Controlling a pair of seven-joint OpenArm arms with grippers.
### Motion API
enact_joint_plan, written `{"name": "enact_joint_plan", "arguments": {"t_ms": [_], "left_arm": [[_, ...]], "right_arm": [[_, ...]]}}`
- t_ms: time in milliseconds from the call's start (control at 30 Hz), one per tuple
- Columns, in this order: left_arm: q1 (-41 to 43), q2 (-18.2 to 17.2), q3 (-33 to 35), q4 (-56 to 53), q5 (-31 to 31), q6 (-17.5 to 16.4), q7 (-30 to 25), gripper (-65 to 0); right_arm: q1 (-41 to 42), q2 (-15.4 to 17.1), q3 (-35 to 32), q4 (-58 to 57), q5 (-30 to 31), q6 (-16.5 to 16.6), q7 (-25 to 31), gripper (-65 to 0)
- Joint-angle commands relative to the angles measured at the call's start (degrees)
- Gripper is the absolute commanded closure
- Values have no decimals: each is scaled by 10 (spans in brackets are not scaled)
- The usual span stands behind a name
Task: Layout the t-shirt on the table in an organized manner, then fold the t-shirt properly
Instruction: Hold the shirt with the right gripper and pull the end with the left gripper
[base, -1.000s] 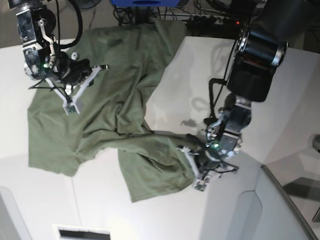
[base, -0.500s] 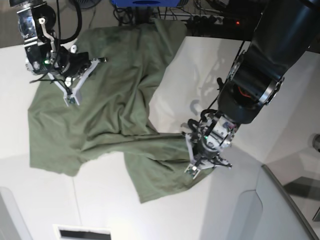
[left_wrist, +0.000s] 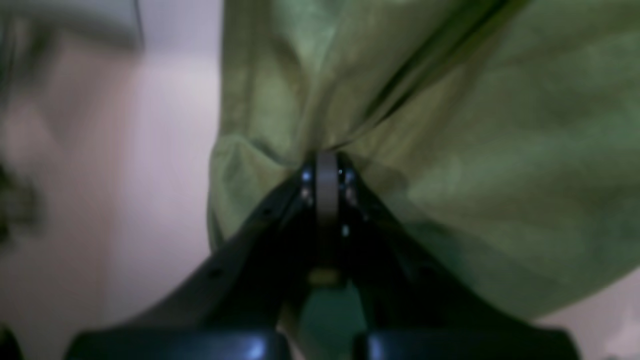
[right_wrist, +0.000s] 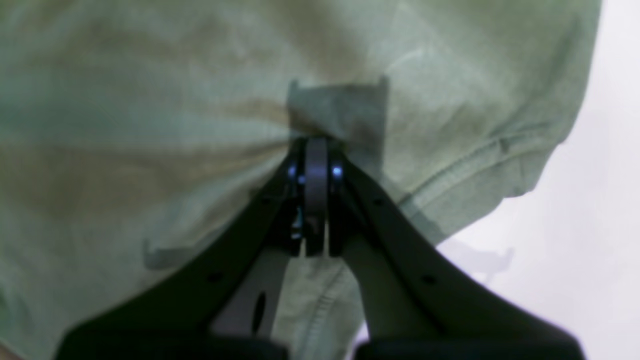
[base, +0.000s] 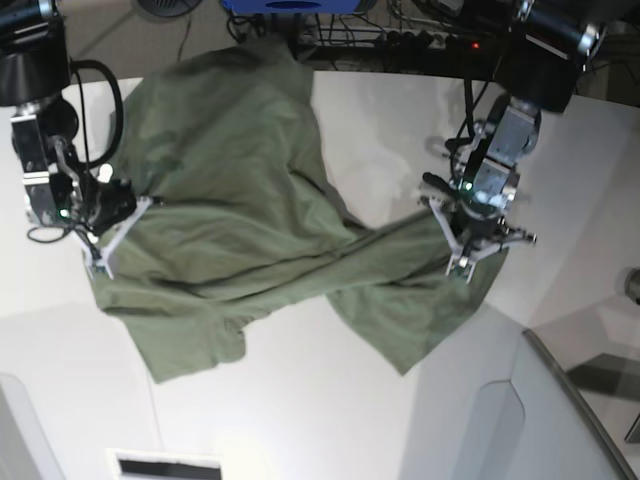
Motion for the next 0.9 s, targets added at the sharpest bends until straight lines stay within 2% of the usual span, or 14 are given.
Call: {"name": "enact_joint_plan", "arguments": {"t_ms": [0, 100, 200, 333, 400, 500, 533, 567, 667, 733, 767, 867], "left_arm": [[13, -1, -19, 42, -12, -15, 36, 0], [35, -5, -62, 128, -11, -16, 69, 0], [34, -14, -75, 172, -12, -16, 91, 0], [37, -31, -101, 243, -22, -21, 123, 0], [44, -33, -143, 280, -34, -55, 136, 0], [79, -38, -235, 337, -55, -130, 145, 0], [93, -39, -264, 352, -56, -154, 145, -43], [104, -39, -286, 359, -55, -170, 145, -115], [138, -40, -331, 359, -32, -210, 142, -383], [154, -40, -334, 345, -17, -237, 141, -492], [158, -40, -334, 335, -12, -254, 140, -520], [156, -35, -334, 295, -7, -287, 98, -507]], "right_arm": [[25, 13, 3, -4, -6, -4, 13, 0], [66, 16, -28, -25, -6, -4, 16, 0], [87, 16, -69, -23, -6, -4, 16, 0], [98, 15, -82, -3, -6, -4, 16, 0], [86, 15, -81, 33, -6, -7, 14, 0], [60, 17, -80, 90, -6, -8, 13, 0], [50, 17, -80, 105, -6, -8, 13, 0], [42, 17, -80, 115, -6, -8, 13, 0], [24, 16, -80, 120, -6, -8, 16, 0], [17, 13, -80, 119, -6, -8, 16, 0], [15, 12, -80, 122, -6, -8, 16, 0], [12, 8, -80, 124, -5, -8, 16, 0]]}}
